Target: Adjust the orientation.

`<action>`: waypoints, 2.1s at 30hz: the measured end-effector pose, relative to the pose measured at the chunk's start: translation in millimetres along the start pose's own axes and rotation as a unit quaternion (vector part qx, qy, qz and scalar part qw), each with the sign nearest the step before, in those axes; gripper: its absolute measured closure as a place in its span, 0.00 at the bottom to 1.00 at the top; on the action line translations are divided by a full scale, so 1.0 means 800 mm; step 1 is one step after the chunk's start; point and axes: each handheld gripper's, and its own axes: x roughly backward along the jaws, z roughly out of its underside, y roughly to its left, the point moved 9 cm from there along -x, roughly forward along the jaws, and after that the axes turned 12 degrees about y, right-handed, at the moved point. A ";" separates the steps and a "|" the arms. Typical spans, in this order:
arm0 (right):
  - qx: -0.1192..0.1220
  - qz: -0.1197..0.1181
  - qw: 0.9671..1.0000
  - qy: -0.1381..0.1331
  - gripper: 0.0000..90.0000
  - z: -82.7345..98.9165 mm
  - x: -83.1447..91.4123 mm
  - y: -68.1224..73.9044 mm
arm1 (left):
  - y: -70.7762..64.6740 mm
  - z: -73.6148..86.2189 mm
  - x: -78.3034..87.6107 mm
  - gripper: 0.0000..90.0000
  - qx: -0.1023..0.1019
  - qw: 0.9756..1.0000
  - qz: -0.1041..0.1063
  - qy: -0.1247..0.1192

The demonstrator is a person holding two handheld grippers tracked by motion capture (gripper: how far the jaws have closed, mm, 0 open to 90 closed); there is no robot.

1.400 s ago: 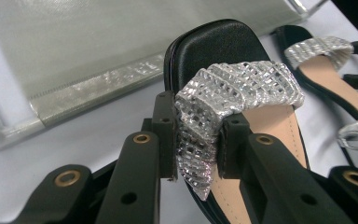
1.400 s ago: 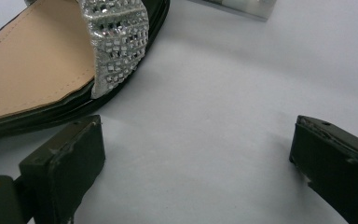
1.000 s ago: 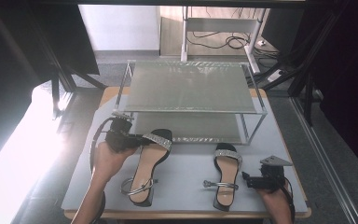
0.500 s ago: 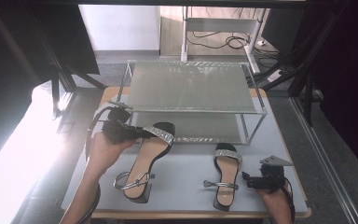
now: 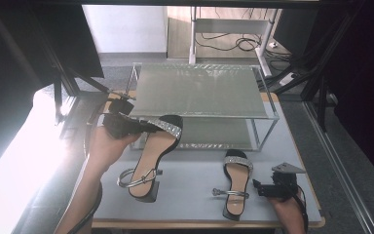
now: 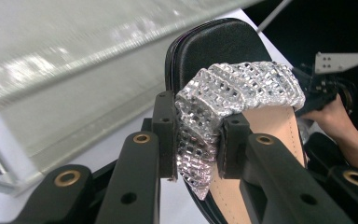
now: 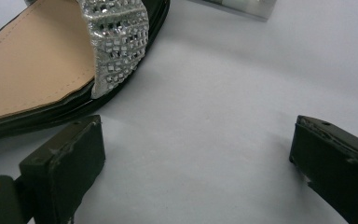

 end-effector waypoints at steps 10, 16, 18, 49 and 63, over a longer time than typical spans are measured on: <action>0.000 0.000 1.000 0.000 0.03 0.000 0.000 0.000 | 0.017 -0.034 0.012 0.82 0.029 1.000 -0.007 -0.009; -0.001 -0.001 1.000 0.000 0.03 0.000 0.000 0.000 | 0.031 -0.052 0.007 0.82 0.050 0.999 -0.003 -0.011; -0.001 -0.001 1.000 0.000 0.03 0.000 0.000 0.000 | 0.034 -0.057 0.005 0.82 0.053 0.999 -0.004 -0.009; -0.001 -0.001 1.000 0.000 0.03 0.000 0.000 0.000 | 0.077 -0.147 -0.026 0.82 0.101 0.994 0.000 -0.040; 0.001 0.000 1.000 0.000 0.03 0.000 0.000 -0.001 | 0.110 -0.188 -0.041 0.82 0.115 0.992 0.001 -0.045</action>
